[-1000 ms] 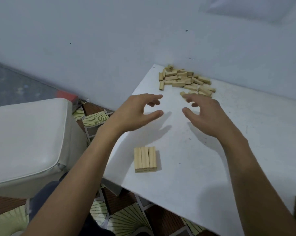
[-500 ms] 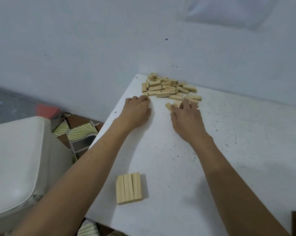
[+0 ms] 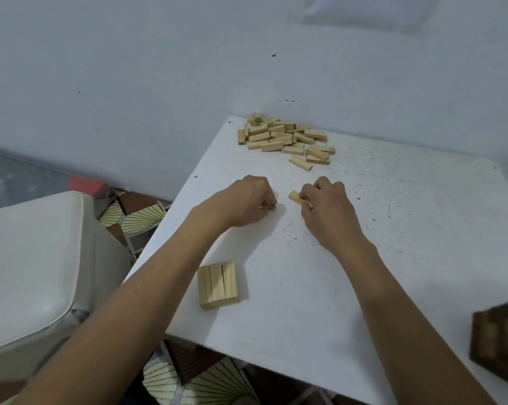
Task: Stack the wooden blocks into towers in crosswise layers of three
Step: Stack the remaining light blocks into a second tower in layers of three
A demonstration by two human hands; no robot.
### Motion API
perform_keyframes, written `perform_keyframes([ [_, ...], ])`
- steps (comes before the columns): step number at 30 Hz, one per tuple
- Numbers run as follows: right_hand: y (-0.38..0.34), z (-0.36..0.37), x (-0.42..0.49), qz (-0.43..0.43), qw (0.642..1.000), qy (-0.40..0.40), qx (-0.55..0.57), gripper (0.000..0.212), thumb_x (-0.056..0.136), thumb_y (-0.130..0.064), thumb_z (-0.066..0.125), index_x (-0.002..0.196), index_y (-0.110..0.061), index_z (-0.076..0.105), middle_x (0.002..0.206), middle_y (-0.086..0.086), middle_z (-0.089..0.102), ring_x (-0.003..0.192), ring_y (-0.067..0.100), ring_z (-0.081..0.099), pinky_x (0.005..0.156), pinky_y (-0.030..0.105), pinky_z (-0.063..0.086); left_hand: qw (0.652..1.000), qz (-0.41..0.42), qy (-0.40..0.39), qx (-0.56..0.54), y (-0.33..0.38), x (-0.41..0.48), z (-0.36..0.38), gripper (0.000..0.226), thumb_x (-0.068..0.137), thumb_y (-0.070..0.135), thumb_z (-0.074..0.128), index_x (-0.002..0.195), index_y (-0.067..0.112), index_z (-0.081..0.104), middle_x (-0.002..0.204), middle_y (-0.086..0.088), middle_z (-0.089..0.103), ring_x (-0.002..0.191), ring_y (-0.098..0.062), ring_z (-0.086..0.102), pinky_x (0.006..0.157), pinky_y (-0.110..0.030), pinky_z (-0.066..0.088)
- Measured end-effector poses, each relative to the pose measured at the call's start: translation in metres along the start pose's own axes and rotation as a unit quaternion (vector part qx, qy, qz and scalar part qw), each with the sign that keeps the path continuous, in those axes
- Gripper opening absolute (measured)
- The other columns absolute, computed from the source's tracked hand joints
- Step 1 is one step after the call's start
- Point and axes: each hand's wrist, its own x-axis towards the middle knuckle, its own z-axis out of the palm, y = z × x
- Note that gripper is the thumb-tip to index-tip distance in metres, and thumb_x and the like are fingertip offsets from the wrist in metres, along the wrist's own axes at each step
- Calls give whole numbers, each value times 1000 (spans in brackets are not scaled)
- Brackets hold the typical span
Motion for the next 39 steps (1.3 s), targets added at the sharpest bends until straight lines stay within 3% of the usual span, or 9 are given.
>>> perform_keyframes([
  [6,15,-14,-43,-4,997,0,81,19,95,-20,62,110,-11,69,107,7,56,93,28,49,75,36,45,998,29,-61,2,47,-16,1,25,94,11,61,114,16,74,120,-3,67,107,-19,61,95,-37,51],
  [10,23,-23,-71,-25,993,-37,108,20,94,-22,64,111,-14,70,108,1,55,93,21,51,72,26,37,997,28,-68,-24,73,-27,11,23,94,14,61,112,17,76,116,-2,70,104,-19,63,93,-38,51],
  [15,26,-27,-106,-30,993,-44,103,23,95,-20,61,116,-12,69,111,0,54,95,20,51,77,27,42,994,22,-67,-85,95,-51,24,22,95,14,62,109,21,76,113,3,72,103,-15,65,93,-32,52],
  [21,24,-27,-131,-5,989,-29,145,30,95,-24,63,123,-14,67,113,1,51,101,21,50,86,31,46,997,-41,40,-58,96,-61,36,29,94,8,59,118,21,70,118,-1,66,99,-15,65,86,-31,53],
  [26,14,-26,-135,17,987,3,158,36,89,-42,68,113,-15,69,107,2,50,97,18,45,75,24,36,997,-48,44,-46,103,-61,46,27,95,12,58,118,17,69,116,-2,67,104,-16,63,91,-33,49],
  [32,20,-25,-142,2,990,1,143,26,89,-29,69,111,-15,69,108,0,51,98,19,47,77,26,43,992,-59,54,-101,108,-67,52,23,93,18,64,115,19,71,113,0,68,93,-9,64,78,-23,46],
  [35,27,-33,-153,-17,987,-29,155,25,88,-28,68,111,-19,67,109,-7,50,99,15,46,80,26,44,991,-49,53,-116,113,-77,56,32,90,26,69,121,21,67,118,3,61,90,-6,61,77,-21,43],
  [39,38,-42,-171,-58,985,-70,147,24,89,-27,65,112,-23,65,116,-16,52,106,10,41,86,25,42,994,6,25,-107,121,-93,62,56,86,30,73,138,22,55,135,6,52,100,-4,53,89,-19,40],
])
